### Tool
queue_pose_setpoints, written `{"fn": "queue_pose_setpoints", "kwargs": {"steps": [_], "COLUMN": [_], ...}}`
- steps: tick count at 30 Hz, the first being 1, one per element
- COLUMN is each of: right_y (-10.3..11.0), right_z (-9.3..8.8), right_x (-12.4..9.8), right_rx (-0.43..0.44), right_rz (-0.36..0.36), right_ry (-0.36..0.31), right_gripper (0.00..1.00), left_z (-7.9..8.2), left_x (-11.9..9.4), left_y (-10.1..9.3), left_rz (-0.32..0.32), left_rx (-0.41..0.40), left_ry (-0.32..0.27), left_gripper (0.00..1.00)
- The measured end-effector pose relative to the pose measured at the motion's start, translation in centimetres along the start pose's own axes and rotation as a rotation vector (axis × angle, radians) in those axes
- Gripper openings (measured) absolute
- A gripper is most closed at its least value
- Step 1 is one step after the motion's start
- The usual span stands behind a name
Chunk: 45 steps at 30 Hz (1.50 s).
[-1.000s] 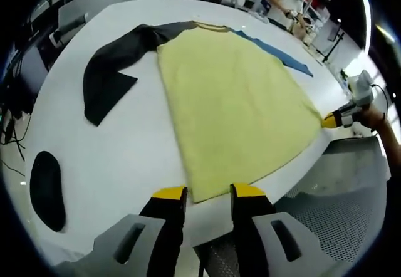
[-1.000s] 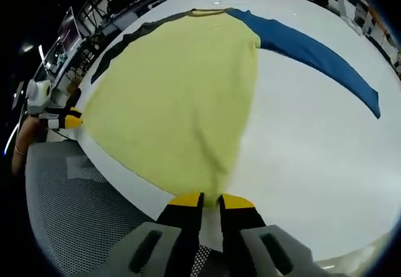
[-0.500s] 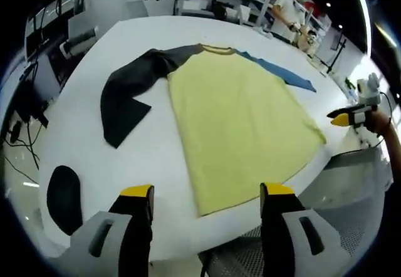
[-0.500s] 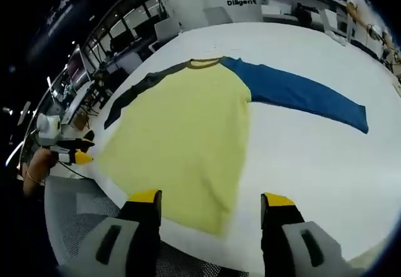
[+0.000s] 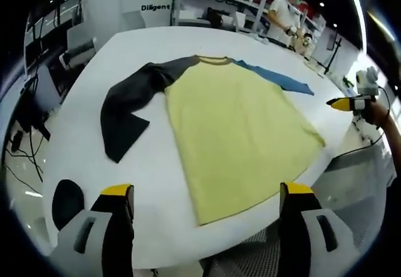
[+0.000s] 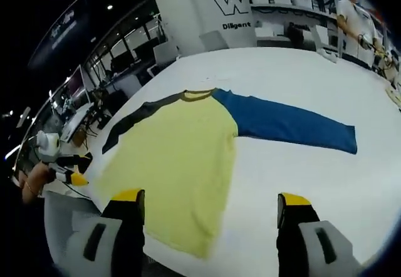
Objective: Fold the garment on the visible template until the final outline fits inside the template.
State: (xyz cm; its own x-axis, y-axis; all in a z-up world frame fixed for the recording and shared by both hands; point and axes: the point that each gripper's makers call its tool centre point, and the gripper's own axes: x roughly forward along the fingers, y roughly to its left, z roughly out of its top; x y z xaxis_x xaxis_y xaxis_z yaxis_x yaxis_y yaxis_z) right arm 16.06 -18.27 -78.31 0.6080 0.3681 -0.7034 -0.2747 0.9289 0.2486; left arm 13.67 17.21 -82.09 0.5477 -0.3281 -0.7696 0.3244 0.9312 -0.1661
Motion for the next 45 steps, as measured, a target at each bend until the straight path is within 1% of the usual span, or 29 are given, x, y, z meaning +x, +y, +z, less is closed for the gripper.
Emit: {"fn": "queue_pose_setpoints", "kwargs": {"steps": [1,5,6,7,9,11,12,13,16,17,19,20,23,24,25,27,28,29,30,31,32,34,36,39,41,42,43,44,45], "right_y": [-0.1,-1.7,-2.8,-3.8,-6.2,-8.0,-8.4,-9.3,-10.7,-11.3,-12.3,-12.8,-14.6,-15.8,-16.0,-17.4,-17.6,-18.7,-19.1,-19.6,-20.2,-21.3,-22.4,-23.7,-24.7,-25.4,-25.8,-26.7,-27.1], "right_z": [0.1,1.7,2.4,3.2,4.2,4.9,5.0,5.3,5.3,5.7,6.0,6.3,6.9,7.2,7.3,7.3,7.3,7.2,7.2,7.2,7.1,7.1,7.0,6.9,6.8,6.5,6.4,6.1,6.1], "right_x": [0.0,-0.1,-0.1,-0.1,-0.4,-0.5,-0.4,-0.3,-0.3,-0.4,-0.7,-0.8,-0.7,-0.6,-0.6,-0.1,0.0,0.3,0.5,0.6,0.9,1.2,1.6,2.2,2.5,2.6,2.6,2.8,3.0], "right_rx": [0.001,0.015,0.035,0.055,0.073,0.078,0.083,0.088,0.089,0.078,0.077,0.079,0.114,0.134,0.137,0.148,0.152,0.157,0.157,0.160,0.162,0.156,0.161,0.172,0.172,0.166,0.167,0.170,0.176], "right_rz": [-0.001,-0.034,-0.054,-0.063,-0.102,-0.122,-0.123,-0.136,-0.162,-0.174,-0.186,-0.194,-0.199,-0.206,-0.207,-0.208,-0.209,-0.217,-0.222,-0.226,-0.232,-0.246,-0.267,-0.278,-0.305,-0.332,-0.342,-0.362,-0.361], "right_ry": [-0.002,-0.071,-0.092,-0.128,-0.152,-0.170,-0.175,-0.185,-0.170,-0.186,-0.186,-0.202,-0.211,-0.223,-0.224,-0.221,-0.218,-0.215,-0.217,-0.211,-0.202,-0.194,-0.182,-0.178,-0.173,-0.162,-0.161,-0.148,-0.150], "right_gripper": [0.88,0.89,0.88,0.87,0.86,0.85,0.83,0.84,0.83,0.84,0.85,0.86,0.86,0.86,0.86,0.87,0.87,0.87,0.87,0.87,0.87,0.86,0.85,0.83,0.82,0.82,0.82,0.81,0.80], "left_z": [0.0,0.2,0.3,0.4,0.8,1.2,1.3,1.3,1.1,1.1,1.1,1.0,0.9,0.9,0.8,0.7,0.7,0.7,0.7,0.8,1.1,1.4,1.6,1.8,2.1,2.2,2.2,2.3,2.3], "left_x": [0.0,-0.1,-0.1,-0.2,-0.4,-0.7,-0.7,-0.7,-0.7,-0.7,-0.7,-0.8,-0.8,-0.8,-0.8,-0.7,-0.7,-0.7,-0.7,-0.7,-0.8,-0.9,-0.8,-0.6,-0.6,-0.5,-0.5,-0.4,-0.4], "left_y": [0.0,-0.3,-0.3,-0.4,-0.6,-0.8,-0.9,-0.9,-1.0,-1.0,-1.0,-0.9,-0.8,-0.7,-0.6,-0.5,-0.4,-0.3,-0.3,-0.2,-0.1,-0.1,0.0,0.4,0.5,0.4,0.4,0.3,0.3], "left_rz": [0.000,-0.006,-0.007,-0.006,-0.010,-0.013,-0.015,-0.017,-0.020,-0.018,-0.018,-0.015,-0.011,-0.008,-0.006,-0.001,0.004,0.009,0.012,0.018,0.029,0.032,0.034,0.049,0.051,0.048,0.046,0.044,0.045], "left_rx": [0.000,0.008,0.010,0.004,0.004,0.021,0.024,0.023,0.024,0.022,0.017,0.010,0.001,0.001,-0.001,-0.007,-0.011,-0.009,-0.009,-0.011,-0.004,0.009,0.022,0.029,0.017,0.011,0.011,0.011,0.012], "left_ry": [0.000,-0.004,0.001,-0.001,-0.012,-0.028,-0.036,-0.032,-0.025,-0.024,-0.029,-0.029,-0.027,-0.027,-0.025,-0.015,-0.014,-0.016,-0.015,-0.018,-0.033,-0.045,-0.039,-0.031,-0.044,-0.044,-0.042,-0.039,-0.037], "left_gripper": [0.99,0.99,0.99,0.99,0.99,0.99,0.99,0.99,0.99,0.99,0.99,0.99,0.99,0.99,0.99,0.99,0.99,0.99,0.99,0.99,0.99,0.99,0.99,0.99,0.99,0.99,0.99,0.99,0.99]}}
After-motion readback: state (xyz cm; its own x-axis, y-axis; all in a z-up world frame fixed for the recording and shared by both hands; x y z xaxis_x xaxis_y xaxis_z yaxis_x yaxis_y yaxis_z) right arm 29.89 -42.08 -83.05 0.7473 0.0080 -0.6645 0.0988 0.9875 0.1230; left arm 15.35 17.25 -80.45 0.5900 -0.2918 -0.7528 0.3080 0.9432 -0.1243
